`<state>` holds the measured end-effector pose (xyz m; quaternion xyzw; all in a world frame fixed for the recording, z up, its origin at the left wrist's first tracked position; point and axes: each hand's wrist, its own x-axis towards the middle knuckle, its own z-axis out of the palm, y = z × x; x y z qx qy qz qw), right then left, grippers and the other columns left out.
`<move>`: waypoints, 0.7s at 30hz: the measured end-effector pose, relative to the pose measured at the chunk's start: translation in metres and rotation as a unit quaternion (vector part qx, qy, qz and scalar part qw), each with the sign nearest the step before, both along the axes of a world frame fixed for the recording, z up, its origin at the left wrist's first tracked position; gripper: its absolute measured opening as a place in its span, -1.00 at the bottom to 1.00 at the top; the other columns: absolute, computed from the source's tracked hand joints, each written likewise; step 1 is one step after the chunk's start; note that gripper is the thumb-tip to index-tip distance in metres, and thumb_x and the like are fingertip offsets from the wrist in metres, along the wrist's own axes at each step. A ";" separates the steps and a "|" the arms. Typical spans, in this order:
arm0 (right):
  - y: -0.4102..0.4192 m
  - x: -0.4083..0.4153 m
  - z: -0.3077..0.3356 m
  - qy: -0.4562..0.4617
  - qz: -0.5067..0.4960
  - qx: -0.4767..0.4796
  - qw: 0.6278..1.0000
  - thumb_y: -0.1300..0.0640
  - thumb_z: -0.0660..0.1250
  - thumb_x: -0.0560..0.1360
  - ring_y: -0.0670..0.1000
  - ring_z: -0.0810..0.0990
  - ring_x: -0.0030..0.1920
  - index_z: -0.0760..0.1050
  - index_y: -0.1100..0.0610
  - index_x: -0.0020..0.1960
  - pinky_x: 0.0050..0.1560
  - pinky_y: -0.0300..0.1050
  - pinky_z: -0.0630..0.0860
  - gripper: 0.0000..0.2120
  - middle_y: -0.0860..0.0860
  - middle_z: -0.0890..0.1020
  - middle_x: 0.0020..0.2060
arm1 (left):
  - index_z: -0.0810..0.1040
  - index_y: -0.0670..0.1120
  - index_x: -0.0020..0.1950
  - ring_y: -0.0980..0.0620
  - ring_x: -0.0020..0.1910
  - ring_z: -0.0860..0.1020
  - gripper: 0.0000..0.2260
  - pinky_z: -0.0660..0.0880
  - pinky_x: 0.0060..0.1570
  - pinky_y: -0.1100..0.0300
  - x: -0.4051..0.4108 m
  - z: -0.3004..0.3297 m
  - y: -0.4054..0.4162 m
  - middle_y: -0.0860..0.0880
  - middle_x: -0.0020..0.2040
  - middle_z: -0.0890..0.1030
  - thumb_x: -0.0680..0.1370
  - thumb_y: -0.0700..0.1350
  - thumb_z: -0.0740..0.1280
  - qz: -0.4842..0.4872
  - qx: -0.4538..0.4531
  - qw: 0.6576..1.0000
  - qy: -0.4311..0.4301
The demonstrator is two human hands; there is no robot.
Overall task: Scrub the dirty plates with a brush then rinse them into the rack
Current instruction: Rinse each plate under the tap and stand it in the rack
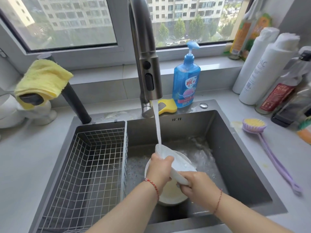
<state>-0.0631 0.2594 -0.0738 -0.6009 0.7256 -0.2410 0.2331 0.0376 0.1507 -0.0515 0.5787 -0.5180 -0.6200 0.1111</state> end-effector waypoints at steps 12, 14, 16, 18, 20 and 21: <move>-0.003 0.021 0.026 -0.218 -0.077 0.049 0.972 0.01 0.38 0.33 -0.14 0.27 -0.47 0.41 -0.02 -0.43 -0.40 -0.27 0.22 -0.79 -0.14 0.35 -0.54 | 0.47 -0.09 -0.21 -0.09 -0.37 0.42 -0.80 0.42 -0.21 0.11 0.001 0.016 -0.045 -0.11 -0.33 0.47 0.50 0.02 0.30 0.131 0.121 0.980 0.091; -0.003 0.023 0.030 -0.283 -0.100 0.039 0.953 -0.07 0.34 0.23 -0.10 0.35 -0.44 0.51 0.06 -0.36 -0.37 -0.21 0.30 -0.81 -0.11 0.41 -0.49 | 0.42 -0.06 -0.23 -0.05 -0.46 0.44 -0.72 0.45 -0.23 0.13 0.003 0.011 -0.051 -0.05 -0.48 0.47 0.56 0.09 0.24 0.126 0.162 0.973 0.105; -0.002 0.023 0.033 -0.329 -0.120 0.027 0.936 -0.07 0.36 0.19 -0.06 0.41 -0.44 0.53 0.18 -0.32 -0.38 -0.20 0.34 -0.70 -0.05 0.46 -0.47 | 0.45 -0.06 -0.27 -0.04 -0.46 0.49 -0.61 0.46 -0.23 0.12 0.003 0.006 -0.051 -0.03 -0.52 0.49 0.58 0.20 0.19 0.122 0.187 0.968 0.116; -0.002 0.022 0.035 -0.382 -0.140 0.003 0.914 0.06 0.43 0.23 -0.02 0.47 -0.43 0.55 0.19 -0.31 -0.38 -0.17 0.40 -0.80 -0.02 0.52 -0.47 | 0.54 -0.08 -0.24 -0.08 -0.35 0.56 -0.50 0.50 -0.17 0.10 0.003 0.000 -0.049 -0.07 -0.42 0.57 0.58 0.30 0.14 0.130 0.207 0.960 0.138; -0.003 0.019 0.037 -0.454 -0.155 -0.019 0.877 0.17 0.44 0.24 0.06 0.57 -0.37 0.60 0.20 -0.24 -0.34 -0.09 0.50 -0.86 0.07 0.61 -0.39 | 0.64 -0.11 -0.06 -0.14 -0.10 0.62 -0.39 0.54 0.07 0.02 0.005 -0.012 -0.048 -0.16 -0.17 0.68 0.57 0.38 0.07 0.121 0.214 0.959 0.142; -0.003 0.016 0.038 -0.481 -0.154 -0.024 0.863 0.18 0.46 0.22 0.10 0.61 -0.32 0.62 0.22 -0.18 -0.31 -0.05 0.55 -0.81 0.12 0.65 -0.34 | 0.66 -0.11 0.04 -0.18 0.01 0.61 -0.33 0.52 0.18 -0.06 0.007 -0.016 -0.046 -0.20 -0.04 0.70 0.56 0.41 0.03 0.120 0.218 0.959 0.137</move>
